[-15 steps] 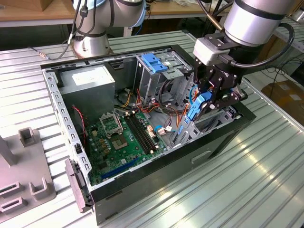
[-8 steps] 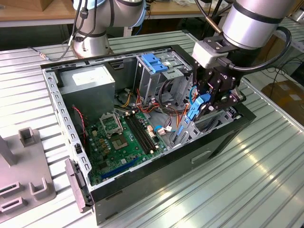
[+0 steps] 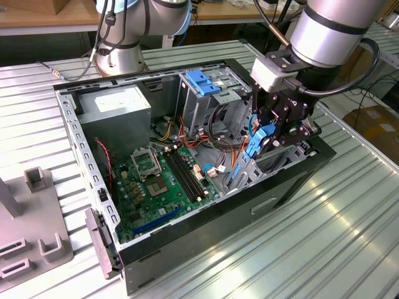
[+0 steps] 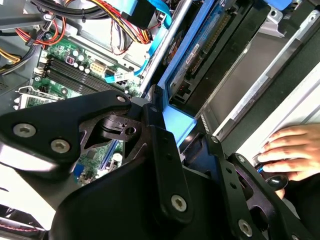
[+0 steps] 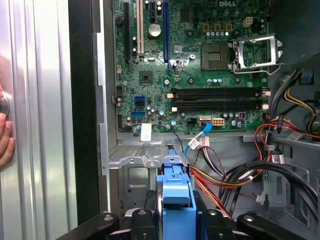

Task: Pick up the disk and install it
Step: 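Insert the disk into the insertion slot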

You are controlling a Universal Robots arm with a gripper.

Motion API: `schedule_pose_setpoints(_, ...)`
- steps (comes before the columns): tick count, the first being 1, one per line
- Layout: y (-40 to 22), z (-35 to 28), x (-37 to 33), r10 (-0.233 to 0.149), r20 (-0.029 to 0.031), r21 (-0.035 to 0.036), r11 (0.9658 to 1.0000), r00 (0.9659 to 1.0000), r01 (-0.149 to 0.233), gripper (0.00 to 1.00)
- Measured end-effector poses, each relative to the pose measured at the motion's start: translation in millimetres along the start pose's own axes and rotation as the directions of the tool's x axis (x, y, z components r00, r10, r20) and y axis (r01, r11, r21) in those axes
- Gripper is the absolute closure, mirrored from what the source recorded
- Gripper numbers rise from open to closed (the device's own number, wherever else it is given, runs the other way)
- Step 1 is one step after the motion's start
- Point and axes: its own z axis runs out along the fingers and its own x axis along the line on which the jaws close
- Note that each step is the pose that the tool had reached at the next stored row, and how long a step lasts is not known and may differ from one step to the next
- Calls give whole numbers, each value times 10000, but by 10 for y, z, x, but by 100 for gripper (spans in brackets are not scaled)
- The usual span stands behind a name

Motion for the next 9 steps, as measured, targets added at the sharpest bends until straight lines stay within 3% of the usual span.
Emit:
schedule_pose_setpoints(3, 2, 43, 0, 0, -2, 0, 10000, 10000, 0, 63)
schedule_pose_setpoints(9, 1, 45, 0, 0, -1, 0, 10000, 10000, 0, 63)
